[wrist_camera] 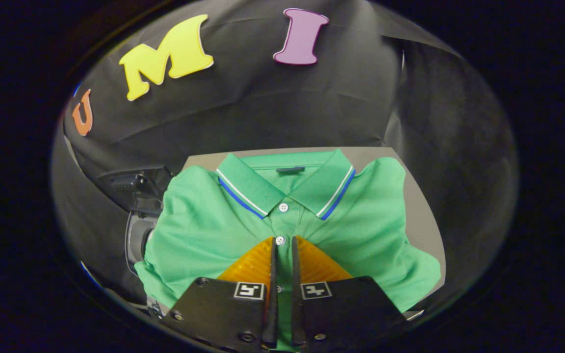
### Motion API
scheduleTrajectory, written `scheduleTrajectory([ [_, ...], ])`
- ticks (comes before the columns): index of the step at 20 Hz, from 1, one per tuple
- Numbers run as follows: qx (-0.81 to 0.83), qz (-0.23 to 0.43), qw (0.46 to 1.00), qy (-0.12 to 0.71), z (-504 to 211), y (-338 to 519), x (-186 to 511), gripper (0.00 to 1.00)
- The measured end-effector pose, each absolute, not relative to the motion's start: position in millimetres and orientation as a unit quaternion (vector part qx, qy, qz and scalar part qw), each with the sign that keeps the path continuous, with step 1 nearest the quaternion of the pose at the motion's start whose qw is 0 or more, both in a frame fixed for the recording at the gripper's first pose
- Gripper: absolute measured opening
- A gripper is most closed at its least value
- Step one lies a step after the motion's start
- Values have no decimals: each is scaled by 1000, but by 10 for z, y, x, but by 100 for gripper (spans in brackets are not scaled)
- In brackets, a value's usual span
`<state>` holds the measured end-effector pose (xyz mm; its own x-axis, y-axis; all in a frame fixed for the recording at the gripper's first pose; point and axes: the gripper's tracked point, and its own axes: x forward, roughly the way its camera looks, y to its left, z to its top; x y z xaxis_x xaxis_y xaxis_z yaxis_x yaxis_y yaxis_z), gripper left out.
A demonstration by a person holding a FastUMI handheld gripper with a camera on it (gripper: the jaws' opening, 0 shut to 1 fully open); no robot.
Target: Put the clothes into the washing machine and then close the washing machine lid.
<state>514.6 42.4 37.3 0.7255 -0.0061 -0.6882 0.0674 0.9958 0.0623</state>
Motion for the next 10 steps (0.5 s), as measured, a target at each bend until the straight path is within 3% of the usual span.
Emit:
scheduleTrajectory([
  [4,73,-9,937,342,438,475,5134,7],
  [10,129,24,961,242,956,700,4937,6],
])
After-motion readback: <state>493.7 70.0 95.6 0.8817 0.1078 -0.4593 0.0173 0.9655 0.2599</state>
